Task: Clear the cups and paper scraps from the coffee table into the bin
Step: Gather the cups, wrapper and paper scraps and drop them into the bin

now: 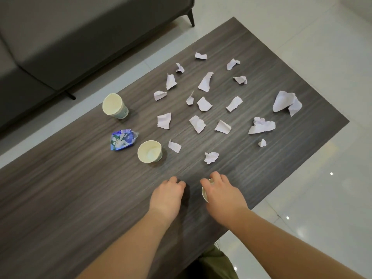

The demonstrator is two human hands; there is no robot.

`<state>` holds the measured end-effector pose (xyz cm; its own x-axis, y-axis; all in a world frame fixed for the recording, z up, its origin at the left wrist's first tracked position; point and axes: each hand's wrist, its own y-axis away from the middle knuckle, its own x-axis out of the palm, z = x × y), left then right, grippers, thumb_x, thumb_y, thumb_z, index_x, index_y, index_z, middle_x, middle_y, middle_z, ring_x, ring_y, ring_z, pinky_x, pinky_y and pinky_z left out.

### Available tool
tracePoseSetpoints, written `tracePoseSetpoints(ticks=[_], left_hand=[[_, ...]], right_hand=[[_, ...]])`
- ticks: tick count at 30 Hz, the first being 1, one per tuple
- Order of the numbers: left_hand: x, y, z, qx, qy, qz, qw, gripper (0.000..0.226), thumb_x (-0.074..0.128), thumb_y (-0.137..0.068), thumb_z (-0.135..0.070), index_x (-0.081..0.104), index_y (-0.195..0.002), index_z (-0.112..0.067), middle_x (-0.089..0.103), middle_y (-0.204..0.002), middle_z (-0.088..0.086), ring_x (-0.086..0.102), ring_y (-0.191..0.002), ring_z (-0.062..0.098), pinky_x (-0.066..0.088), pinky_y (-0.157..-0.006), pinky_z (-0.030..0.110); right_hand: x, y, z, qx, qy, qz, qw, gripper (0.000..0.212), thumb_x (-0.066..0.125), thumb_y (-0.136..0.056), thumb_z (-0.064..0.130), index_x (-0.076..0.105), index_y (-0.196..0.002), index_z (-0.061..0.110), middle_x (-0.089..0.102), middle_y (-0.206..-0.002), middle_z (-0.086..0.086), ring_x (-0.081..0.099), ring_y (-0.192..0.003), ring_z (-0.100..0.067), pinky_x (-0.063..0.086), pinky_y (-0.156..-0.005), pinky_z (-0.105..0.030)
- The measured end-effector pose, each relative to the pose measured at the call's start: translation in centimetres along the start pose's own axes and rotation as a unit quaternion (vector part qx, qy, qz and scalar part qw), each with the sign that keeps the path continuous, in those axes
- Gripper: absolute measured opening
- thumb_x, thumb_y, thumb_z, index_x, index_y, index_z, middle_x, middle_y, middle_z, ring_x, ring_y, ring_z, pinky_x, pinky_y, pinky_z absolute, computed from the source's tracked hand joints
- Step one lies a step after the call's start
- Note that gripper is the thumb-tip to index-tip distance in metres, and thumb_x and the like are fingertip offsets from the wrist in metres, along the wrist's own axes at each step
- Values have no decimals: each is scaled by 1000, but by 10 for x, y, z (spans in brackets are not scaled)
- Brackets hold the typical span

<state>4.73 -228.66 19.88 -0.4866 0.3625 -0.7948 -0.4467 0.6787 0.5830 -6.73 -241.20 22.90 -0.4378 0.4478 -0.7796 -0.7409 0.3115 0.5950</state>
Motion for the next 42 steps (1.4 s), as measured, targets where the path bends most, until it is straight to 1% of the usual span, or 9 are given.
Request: tracePoseSetpoints(ticks=[4,9,12,16,21,27,33,38,42], left_hand=[[-2,18,13,-25,13,-32,999,22,47,-94,-14,54,-114,-21,51,-109,3,56,-100,28,40,-66,38],[1,51,39,-70,83,-57,992,12,45,-95,-18,52,-104,-20,56,-105,2,60,-95,31,49,-71,41],[6,74,57,-101,135,-81,982,12,46,-93,-19,53,-103,-20,61,-105,2,61,-96,32,50,-76,43],[21,110,83,-152,174,-106,967,11,46,-92,-19,53,-101,-19,59,-103,3,60,-94,34,49,-75,44],[51,168,114,-217,217,-142,941,16,45,-95,-22,55,-106,-16,59,-107,4,59,-96,33,48,-76,44],[102,267,158,-278,266,-164,908,20,46,-94,-21,56,-112,-16,61,-113,4,60,-99,33,48,-81,44],[152,373,204,-323,299,-193,877,14,46,-95,-22,56,-103,-15,61,-103,6,60,-92,32,49,-77,43],[185,461,254,-346,323,-245,846,9,49,-93,-15,58,-97,-15,62,-94,5,59,-85,29,49,-76,41],[213,526,290,-369,329,-271,826,20,52,-93,-18,61,-111,-17,64,-104,0,62,-90,23,52,-82,39]], right_hand=[[-11,-2,16,-39,17,3,999,48,62,-86,18,37,-127,24,34,-128,-5,39,-116,-24,48,-72,-33],[-19,0,50,-99,47,14,994,48,62,-87,20,37,-128,24,34,-129,-4,38,-117,-23,49,-72,-32],[-16,3,76,-135,64,28,988,51,62,-87,20,35,-131,24,31,-133,-5,36,-120,-23,53,-77,-34],[-2,9,117,-191,86,37,977,49,60,-88,19,36,-131,23,31,-134,-5,36,-119,-24,50,-74,-33],[26,27,175,-257,113,52,958,52,60,-89,27,34,-134,25,31,-136,-4,36,-122,-24,52,-80,-36],[66,68,261,-318,170,59,931,50,62,-88,30,37,-131,23,33,-133,-4,38,-120,-25,52,-78,-36],[109,120,358,-349,225,56,908,44,60,-87,28,40,-126,20,37,-127,-5,40,-118,-27,46,-70,-36],[150,165,446,-369,243,49,896,44,58,-88,29,39,-127,20,40,-125,-5,42,-115,-26,49,-73,-36],[185,199,517,-391,246,42,886,43,56,-89,23,39,-128,19,39,-125,-7,42,-116,-28,45,-73,-37]])
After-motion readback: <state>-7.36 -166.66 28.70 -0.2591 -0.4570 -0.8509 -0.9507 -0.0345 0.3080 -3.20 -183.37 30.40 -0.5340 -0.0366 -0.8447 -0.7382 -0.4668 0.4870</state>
